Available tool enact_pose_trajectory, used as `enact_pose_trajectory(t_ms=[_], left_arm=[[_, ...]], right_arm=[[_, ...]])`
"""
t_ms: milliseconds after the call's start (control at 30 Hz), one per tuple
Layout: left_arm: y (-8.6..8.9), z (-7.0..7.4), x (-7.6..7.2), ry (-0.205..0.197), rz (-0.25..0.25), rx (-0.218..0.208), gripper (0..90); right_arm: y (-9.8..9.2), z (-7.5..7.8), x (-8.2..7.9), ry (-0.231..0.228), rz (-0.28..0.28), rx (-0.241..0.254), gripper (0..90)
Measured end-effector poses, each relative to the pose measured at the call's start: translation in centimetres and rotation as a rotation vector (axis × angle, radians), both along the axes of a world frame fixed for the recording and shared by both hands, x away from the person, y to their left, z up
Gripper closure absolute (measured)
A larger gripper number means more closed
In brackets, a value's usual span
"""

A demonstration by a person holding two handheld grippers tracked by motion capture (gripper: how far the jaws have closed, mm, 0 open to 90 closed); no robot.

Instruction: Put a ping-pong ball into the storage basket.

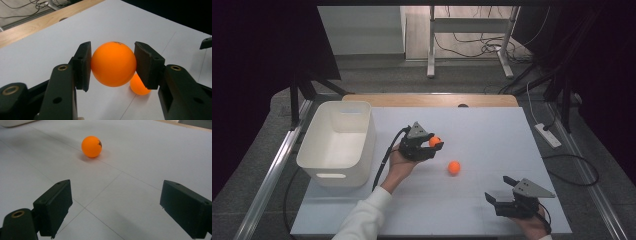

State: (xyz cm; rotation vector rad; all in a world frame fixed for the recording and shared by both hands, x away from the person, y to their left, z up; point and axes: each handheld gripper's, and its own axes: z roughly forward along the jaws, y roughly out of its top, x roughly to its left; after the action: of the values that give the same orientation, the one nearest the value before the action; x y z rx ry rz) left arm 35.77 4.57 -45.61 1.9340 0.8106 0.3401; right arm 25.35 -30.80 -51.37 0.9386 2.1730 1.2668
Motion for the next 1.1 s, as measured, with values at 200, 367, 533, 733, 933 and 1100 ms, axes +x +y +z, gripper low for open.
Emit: enact_pose_trajectory(t_ms=[200, 367, 533, 733, 933, 1100], left_arm=[[0.3, 0.3, -0.5, -0.008, -0.007, -0.025, 50.4], [0.5, 0.5, -0.8, -0.011, -0.006, -0.045, 50.4], [0.4, 0.6, -1.0, -0.016, -0.014, -0.052, 50.4], [0.4, 1.0, -1.5, -0.032, -0.017, -0.056, 50.4], [0.5, 1.3, -1.8, -0.048, -0.017, -0.064, 50.4], [0.7, 1.7, -2.2, -0.064, -0.009, -0.074, 50.4]], right_arm=[[0.0, 0.0, 0.0, -0.006, 0.000, 0.000, 10.5], [0.0, 0.0, 0.0, -0.004, -0.001, -0.002, 10.5], [0.1, 0.0, -0.1, -0.006, 0.001, -0.003, 10.5], [0.0, 0.0, -0.1, -0.007, 0.001, -0.003, 10.5], [0.0, 0.0, 0.0, -0.008, -0.001, -0.003, 10.5], [0.1, 0.0, -0.1, -0.007, 0.000, -0.004, 10.5]])
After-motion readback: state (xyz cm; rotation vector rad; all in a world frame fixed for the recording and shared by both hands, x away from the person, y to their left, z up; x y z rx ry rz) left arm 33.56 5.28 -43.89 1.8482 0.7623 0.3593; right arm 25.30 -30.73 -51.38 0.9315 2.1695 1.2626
